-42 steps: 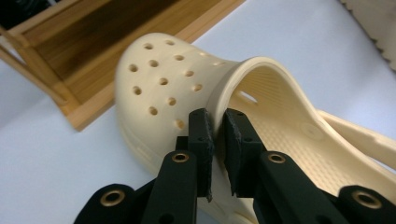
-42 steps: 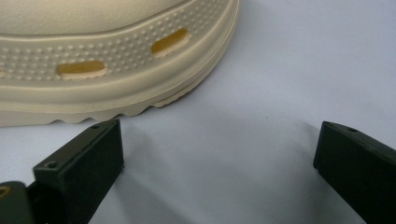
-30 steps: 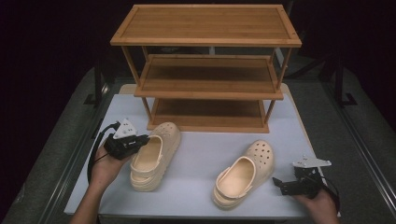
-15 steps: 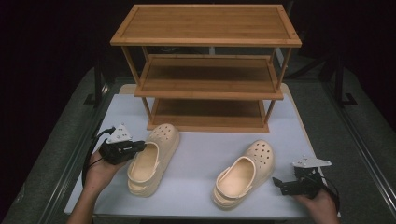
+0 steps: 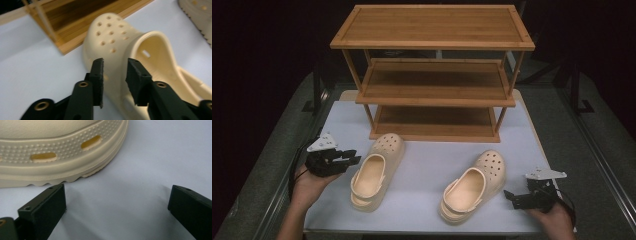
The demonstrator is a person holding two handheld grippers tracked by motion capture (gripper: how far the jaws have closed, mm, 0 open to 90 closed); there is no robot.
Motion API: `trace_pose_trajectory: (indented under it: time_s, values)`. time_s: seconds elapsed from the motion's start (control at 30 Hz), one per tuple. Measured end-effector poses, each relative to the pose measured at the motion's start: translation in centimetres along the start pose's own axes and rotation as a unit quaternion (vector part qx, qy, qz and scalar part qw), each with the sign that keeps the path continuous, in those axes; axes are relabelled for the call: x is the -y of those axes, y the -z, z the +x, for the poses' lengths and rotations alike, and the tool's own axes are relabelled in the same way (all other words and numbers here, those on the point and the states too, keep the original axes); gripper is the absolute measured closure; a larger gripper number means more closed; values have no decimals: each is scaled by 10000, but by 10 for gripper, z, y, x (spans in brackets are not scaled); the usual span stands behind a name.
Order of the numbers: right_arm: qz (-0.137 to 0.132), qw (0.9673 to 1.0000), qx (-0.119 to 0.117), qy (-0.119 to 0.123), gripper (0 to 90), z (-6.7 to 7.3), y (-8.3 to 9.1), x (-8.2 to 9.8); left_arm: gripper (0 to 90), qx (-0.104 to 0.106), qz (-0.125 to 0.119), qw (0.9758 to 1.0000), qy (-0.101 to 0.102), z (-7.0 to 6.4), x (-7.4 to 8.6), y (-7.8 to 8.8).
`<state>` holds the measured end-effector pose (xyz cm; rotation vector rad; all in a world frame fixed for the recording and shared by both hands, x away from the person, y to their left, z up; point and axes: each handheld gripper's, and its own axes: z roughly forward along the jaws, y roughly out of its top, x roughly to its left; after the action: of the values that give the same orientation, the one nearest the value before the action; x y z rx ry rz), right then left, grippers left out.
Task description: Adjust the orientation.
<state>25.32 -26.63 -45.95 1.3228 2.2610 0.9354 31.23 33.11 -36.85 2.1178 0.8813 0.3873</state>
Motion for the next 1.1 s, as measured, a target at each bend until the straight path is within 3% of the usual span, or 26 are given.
trace_pose_trajectory:
  time_s: [0.23, 0.37, 0.57, 0.73, 0.8, 0.93, 1.1]
  values:
    - [0, 10000, 0, 2, 12, 0, 0, 0, 374, -395, 280, 9982, 347, 21, 22, -5]
    - [3, 10000, 3, -2, 12, 0, 0, 0, 232, -666, 475, 9959, 381, 32, 38, -17]
    - [5, 10000, 1, -3, 12, 0, 0, 0, 134, -780, 843, 9926, 399, 38, 52, -33]
    - [11, 10000, -1, -10, 12, 0, 0, 0, 80, -808, 964, 9910, 461, 41, 60, -41]
    - [17, 10000, -1, -7, 13, 0, 0, 0, 26, -793, 909, 9913, 524, 43, 62, -43]
    - [39, 10000, -12, -20, 13, 0, 0, -1, 18, -793, 574, 9940, 489, 43, 71, -41]
    - [35, 10000, -4, -14, 12, 0, 0, -1, 18, -786, 568, 9940, 509, 43, 71, -41]
